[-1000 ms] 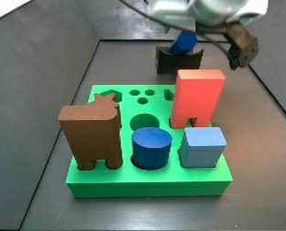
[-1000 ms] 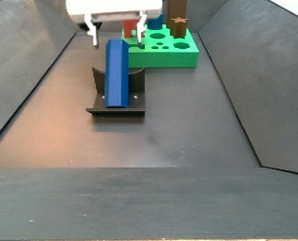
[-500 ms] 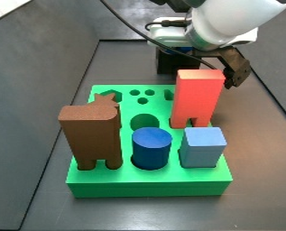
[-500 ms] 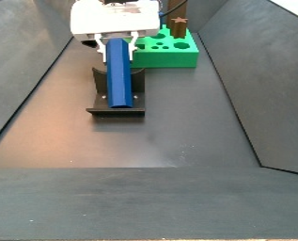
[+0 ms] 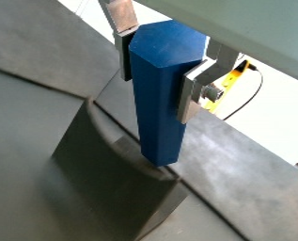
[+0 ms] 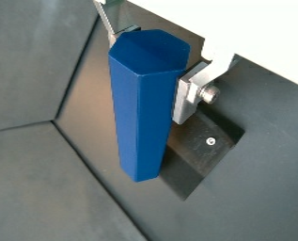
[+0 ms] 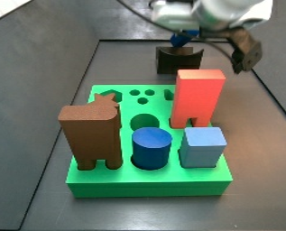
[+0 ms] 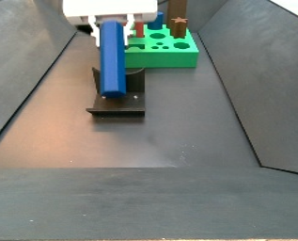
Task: Pick up the hexagon object. Move up. Place the hexagon object on the fixture. Regrasp the hexagon object. Move to above the board. Insert the hexagon object.
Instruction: Move to above the board.
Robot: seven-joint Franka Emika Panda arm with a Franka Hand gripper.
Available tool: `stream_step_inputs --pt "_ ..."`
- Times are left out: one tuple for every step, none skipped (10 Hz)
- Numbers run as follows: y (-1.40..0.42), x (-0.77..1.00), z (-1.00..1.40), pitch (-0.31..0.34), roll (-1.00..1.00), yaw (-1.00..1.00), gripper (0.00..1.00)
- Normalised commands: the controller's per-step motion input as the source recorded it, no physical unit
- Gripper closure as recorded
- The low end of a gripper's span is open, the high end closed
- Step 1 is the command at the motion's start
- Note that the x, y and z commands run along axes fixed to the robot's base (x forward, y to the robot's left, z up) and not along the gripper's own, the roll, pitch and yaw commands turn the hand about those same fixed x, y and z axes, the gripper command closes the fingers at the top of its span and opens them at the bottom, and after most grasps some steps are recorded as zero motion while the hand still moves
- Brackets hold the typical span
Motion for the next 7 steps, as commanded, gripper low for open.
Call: stream_step_inputs --pt "0.0 0.04 1.0 0.094 -0.04 -0.03 1.0" --pt "0.0 0.03 1.0 0.106 -0.04 -0.02 1.0" --pt "0.0 0.03 1.0 0.112 -0.04 0.01 1.0" --pt "0.0 0.02 1.0 0.115 -0.04 0.03 1.0" --pt "0.0 0.02 1.0 0.117 -0.03 0.05 1.0" --pt "0.0 0.02 1.0 0.118 -0.03 0.06 1.0" --pt "0.0 0.02 1.0 0.114 -0.03 0.08 1.0"
